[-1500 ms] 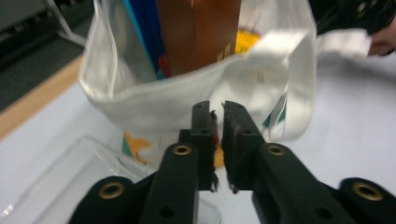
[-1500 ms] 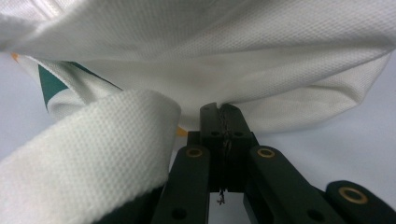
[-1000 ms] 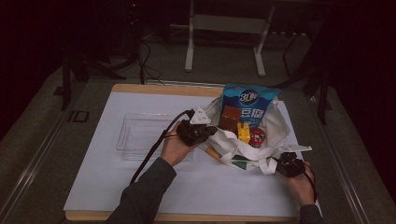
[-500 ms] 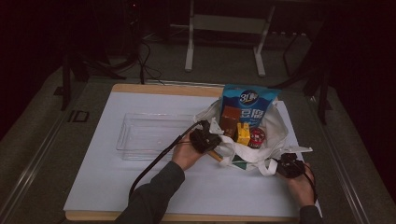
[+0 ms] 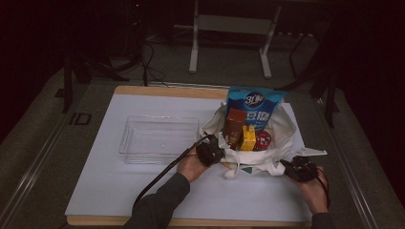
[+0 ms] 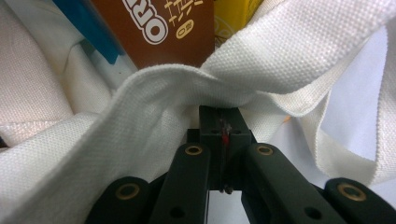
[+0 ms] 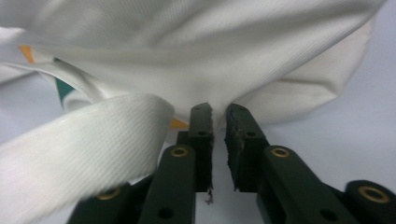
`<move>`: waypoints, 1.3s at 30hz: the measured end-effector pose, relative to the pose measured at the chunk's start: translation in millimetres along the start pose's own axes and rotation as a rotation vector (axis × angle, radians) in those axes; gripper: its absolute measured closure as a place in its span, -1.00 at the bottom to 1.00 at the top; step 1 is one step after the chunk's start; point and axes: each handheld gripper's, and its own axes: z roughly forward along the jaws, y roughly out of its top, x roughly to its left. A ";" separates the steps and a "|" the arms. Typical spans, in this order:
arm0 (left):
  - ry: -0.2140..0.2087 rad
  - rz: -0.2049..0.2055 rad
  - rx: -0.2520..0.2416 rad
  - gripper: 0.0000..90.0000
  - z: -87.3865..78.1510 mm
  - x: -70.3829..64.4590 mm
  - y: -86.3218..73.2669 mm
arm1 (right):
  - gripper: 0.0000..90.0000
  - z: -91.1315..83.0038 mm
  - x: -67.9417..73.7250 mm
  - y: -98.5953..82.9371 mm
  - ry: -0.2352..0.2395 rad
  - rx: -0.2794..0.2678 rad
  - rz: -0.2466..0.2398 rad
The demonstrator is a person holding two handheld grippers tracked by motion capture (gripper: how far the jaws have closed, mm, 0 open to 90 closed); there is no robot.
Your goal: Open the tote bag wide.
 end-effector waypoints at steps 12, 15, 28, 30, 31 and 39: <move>0.002 0.014 0.010 1.00 1.2 -1.9 -1.3 | 0.73 -52.1 -9.9 9.0 0.034 -0.152 0.038; 0.001 0.008 0.003 1.00 1.0 -2.4 -1.7 | 1.00 -69.5 -0.8 25.6 0.034 -0.223 0.000; -0.015 0.017 -0.006 1.00 -1.0 -6.0 -7.0 | 1.00 -41.3 21.5 42.1 0.011 -0.217 -0.048; -0.015 0.017 -0.007 1.00 -0.2 -6.7 -7.5 | 1.00 -39.3 22.6 41.2 0.009 -0.223 -0.048; -0.016 0.015 -0.007 1.00 1.4 -7.5 -8.6 | 1.00 -38.9 23.6 40.9 0.009 -0.230 -0.047; -0.017 0.020 0.001 1.00 2.1 -8.0 -9.2 | 0.92 -45.4 27.5 45.7 -0.011 -0.275 -0.079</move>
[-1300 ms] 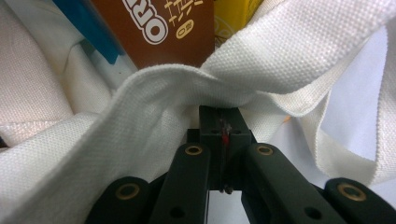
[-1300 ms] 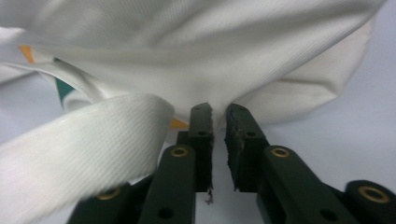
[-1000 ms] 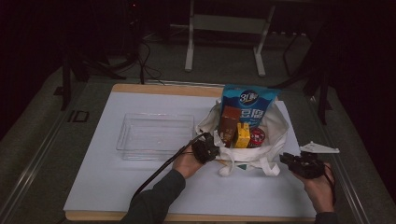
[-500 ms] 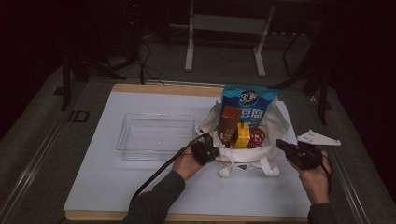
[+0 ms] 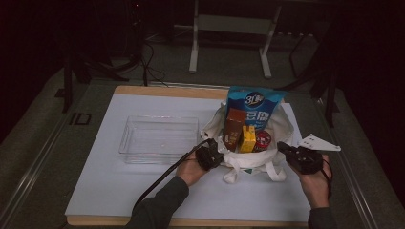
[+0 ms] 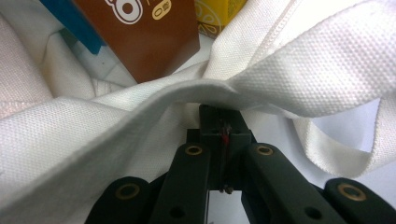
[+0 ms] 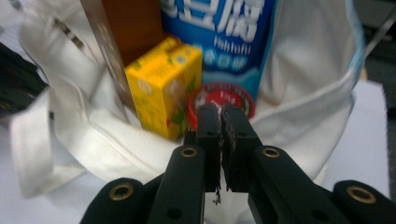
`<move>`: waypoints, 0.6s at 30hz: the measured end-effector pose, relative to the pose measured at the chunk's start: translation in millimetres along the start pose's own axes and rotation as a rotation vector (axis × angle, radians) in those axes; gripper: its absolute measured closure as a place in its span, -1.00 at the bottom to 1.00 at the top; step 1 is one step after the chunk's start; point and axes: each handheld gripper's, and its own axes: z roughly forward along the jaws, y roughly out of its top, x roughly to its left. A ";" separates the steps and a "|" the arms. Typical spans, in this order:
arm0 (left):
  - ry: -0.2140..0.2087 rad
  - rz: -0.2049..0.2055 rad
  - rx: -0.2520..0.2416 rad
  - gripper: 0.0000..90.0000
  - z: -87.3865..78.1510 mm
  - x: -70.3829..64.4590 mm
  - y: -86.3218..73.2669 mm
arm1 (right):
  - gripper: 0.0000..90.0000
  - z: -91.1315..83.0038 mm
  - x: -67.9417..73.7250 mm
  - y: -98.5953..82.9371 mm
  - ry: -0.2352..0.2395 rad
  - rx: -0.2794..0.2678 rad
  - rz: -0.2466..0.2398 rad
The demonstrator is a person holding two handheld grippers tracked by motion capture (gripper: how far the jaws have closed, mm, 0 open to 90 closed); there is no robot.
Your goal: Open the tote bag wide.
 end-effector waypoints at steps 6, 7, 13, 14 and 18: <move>-0.002 -0.003 -0.001 1.00 1.7 -0.2 -0.8 | 0.64 15.2 -6.6 -18.0 -0.019 0.058 0.056; -0.002 -0.004 -0.003 1.00 2.0 -0.3 -0.9 | 0.55 14.8 -6.7 -18.4 -0.025 0.056 0.066; 0.001 -0.004 -0.001 1.00 2.3 -0.9 -0.7 | 0.10 1.8 -10.9 -4.3 -0.071 -0.006 0.141; 0.002 -0.008 -0.003 1.00 2.4 -1.2 -0.8 | 0.08 1.4 -10.6 -1.8 -0.085 -0.008 0.138; -0.001 -0.004 -0.001 1.00 2.3 -0.2 -0.8 | -0.07 8.6 -11.1 2.0 -0.116 0.020 0.154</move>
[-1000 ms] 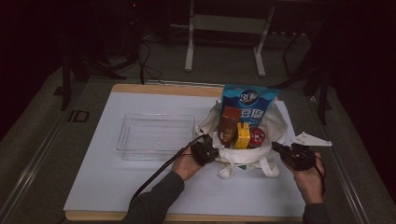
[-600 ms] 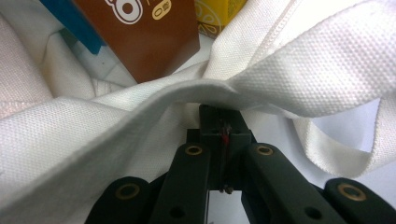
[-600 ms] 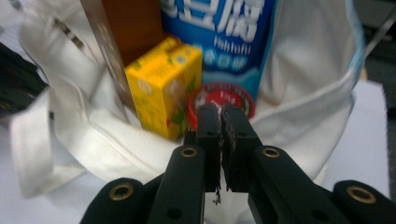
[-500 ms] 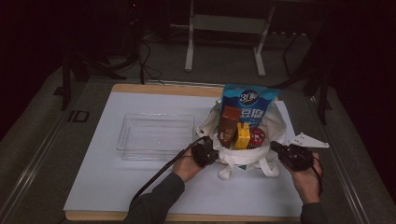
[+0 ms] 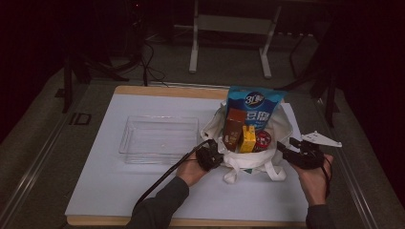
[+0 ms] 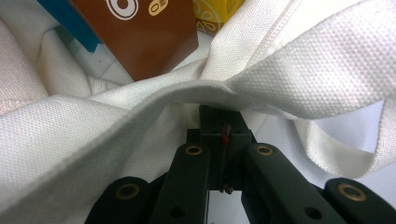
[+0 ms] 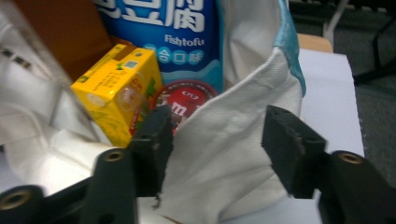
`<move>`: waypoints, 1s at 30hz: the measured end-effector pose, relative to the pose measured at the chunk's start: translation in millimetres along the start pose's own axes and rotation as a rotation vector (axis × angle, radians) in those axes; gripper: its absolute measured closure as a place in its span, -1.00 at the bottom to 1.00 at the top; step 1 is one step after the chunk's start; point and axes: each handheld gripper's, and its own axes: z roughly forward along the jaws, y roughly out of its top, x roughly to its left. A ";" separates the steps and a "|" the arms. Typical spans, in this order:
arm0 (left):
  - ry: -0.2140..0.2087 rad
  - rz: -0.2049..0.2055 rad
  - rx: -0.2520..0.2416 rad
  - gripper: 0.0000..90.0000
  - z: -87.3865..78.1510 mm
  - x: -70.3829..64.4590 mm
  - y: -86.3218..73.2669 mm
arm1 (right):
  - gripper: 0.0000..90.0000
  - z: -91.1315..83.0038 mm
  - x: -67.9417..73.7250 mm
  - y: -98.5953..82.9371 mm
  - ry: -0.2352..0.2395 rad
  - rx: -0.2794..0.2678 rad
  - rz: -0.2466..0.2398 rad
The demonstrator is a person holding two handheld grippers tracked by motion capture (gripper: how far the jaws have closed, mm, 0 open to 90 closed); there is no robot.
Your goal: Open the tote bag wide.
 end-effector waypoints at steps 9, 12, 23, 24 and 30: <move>-0.004 -0.004 -0.003 1.00 0.2 0.1 -0.2 | 0.16 15.0 0.3 2.6 -0.032 0.034 0.010; -0.005 -0.002 -0.001 1.00 0.1 0.2 -0.5 | 0.05 17.0 -0.8 2.5 -0.027 0.024 0.031; -0.006 -0.005 -0.002 1.00 0.3 0.1 -0.5 | 0.56 3.8 -12.1 25.9 -0.071 -0.039 0.041; -0.006 -0.006 -0.003 1.00 0.3 0.2 -0.5 | 0.63 6.4 -11.9 25.9 -0.081 -0.027 0.029; -0.004 -0.006 -0.002 1.00 0.7 0.2 -0.8 | 0.84 25.2 -12.8 13.5 -0.100 0.034 0.022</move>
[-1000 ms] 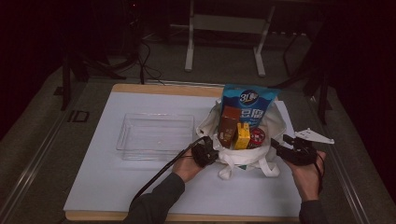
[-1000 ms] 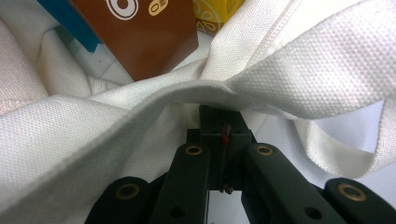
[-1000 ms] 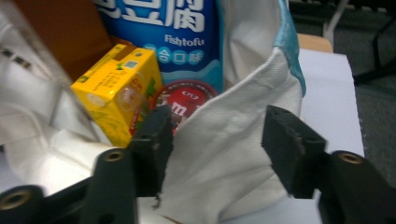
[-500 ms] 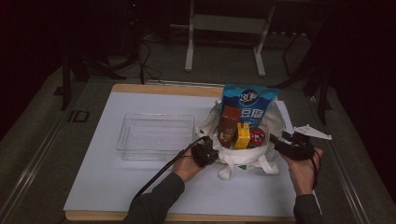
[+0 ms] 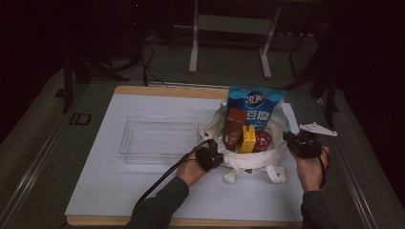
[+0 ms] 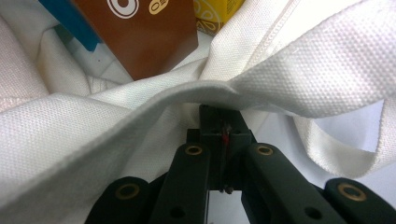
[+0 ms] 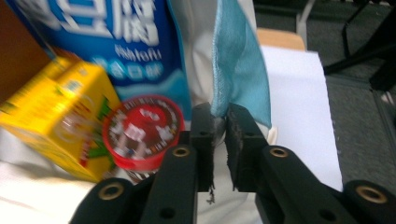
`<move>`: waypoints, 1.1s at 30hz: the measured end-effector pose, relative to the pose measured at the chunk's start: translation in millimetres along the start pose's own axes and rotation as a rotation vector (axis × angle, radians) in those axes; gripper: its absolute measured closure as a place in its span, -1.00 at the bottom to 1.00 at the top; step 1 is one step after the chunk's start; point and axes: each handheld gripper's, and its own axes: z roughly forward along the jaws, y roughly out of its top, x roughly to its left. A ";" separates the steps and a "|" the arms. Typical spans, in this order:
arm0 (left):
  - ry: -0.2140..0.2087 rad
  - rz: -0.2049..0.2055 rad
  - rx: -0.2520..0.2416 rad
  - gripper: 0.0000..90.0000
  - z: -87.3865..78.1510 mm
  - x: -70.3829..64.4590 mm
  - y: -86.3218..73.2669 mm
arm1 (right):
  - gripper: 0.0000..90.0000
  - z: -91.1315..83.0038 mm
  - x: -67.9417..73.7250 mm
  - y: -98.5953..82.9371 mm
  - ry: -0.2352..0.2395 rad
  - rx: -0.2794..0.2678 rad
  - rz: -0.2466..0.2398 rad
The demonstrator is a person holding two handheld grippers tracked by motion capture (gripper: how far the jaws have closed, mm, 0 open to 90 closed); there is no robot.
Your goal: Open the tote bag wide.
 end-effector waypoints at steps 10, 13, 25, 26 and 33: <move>0.011 0.000 0.006 1.00 1.7 -1.0 0.0 | 0.88 32.9 1.3 -17.3 -0.037 0.102 -0.030; 0.013 0.001 0.010 1.00 2.8 -1.1 0.1 | 0.89 42.1 -0.9 -25.0 -0.039 0.136 -0.023; -0.025 -0.026 -0.032 0.90 -8.7 3.1 -3.1 | 0.89 50.4 -6.7 -32.2 -0.026 0.169 -0.005; -0.033 -0.020 -0.041 0.87 -12.9 3.3 -3.7 | 0.89 50.0 -6.9 -32.2 -0.024 0.169 -0.003; -0.045 0.016 -0.078 0.75 -44.5 3.2 -6.4 | 0.89 48.2 -7.7 -32.1 -0.014 0.165 -0.002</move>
